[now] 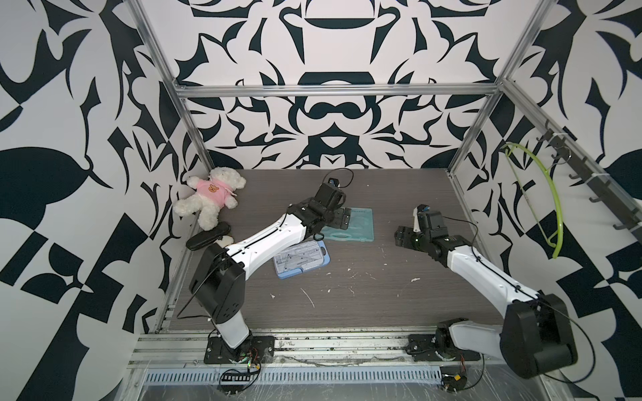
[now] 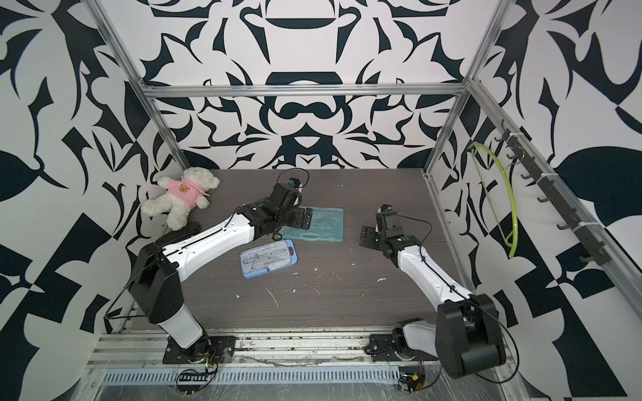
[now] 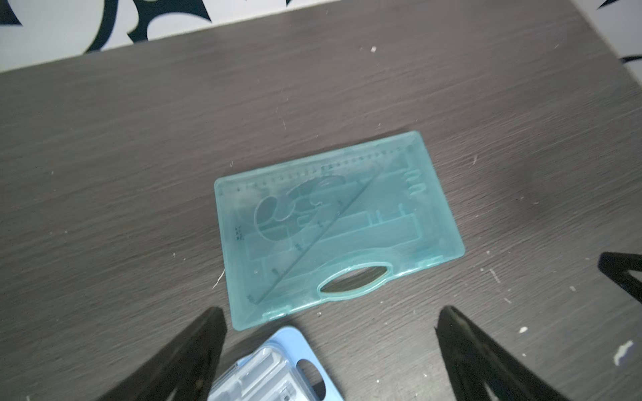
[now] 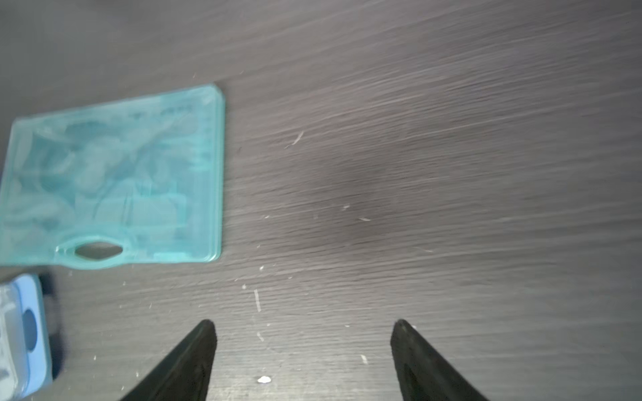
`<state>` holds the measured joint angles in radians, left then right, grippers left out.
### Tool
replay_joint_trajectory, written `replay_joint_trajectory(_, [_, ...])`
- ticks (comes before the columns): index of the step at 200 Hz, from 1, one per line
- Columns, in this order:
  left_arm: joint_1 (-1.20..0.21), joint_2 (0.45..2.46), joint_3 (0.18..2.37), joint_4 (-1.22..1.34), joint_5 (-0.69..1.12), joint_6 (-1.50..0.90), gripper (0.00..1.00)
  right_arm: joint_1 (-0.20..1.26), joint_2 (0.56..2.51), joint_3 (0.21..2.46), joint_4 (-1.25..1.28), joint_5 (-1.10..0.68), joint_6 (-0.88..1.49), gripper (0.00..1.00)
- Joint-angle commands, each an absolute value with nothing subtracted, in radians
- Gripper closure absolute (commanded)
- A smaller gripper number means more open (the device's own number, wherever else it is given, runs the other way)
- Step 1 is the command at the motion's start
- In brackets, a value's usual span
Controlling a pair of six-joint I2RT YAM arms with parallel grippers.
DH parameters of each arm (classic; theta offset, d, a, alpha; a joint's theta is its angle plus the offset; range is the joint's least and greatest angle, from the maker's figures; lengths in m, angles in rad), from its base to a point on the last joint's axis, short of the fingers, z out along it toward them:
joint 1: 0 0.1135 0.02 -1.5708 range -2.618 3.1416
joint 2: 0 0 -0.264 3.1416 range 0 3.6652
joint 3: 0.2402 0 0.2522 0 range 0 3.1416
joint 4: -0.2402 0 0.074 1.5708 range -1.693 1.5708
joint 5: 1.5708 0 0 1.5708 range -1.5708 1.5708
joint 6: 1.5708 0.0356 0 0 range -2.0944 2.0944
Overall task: Open the ruler set and take out the ruler
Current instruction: Pick up the ruler set box at the center of the board.
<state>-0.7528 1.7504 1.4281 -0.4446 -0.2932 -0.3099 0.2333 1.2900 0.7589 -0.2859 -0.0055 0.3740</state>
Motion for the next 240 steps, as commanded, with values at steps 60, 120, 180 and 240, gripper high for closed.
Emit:
replay_joint_trajectory(60, [-0.704, 1.941, 1.633, -0.625, -0.303, -0.091, 0.01, 0.251, 1.384, 0.791, -0.213, -0.217, 0.324, 0.19])
replay_joint_trajectory(120, [-0.744, 1.928, 1.564, -0.643, -0.111, 0.436, 0.05, 0.251, 1.422, 0.826, -0.240, -0.184, 0.382, 0.21])
replay_joint_trajectory(180, [-0.801, 1.995, 1.603, -0.741, -0.014, 0.491, 0.24, 0.250, 1.294, 0.802, -0.281, -0.089, 0.413, 0.22])
replay_joint_trajectory(240, [-0.827, 2.109, 1.660, -0.743, -0.023, 0.478, 0.45, 0.250, 1.256, 0.791, -0.301, -0.035, 0.430, 0.22])
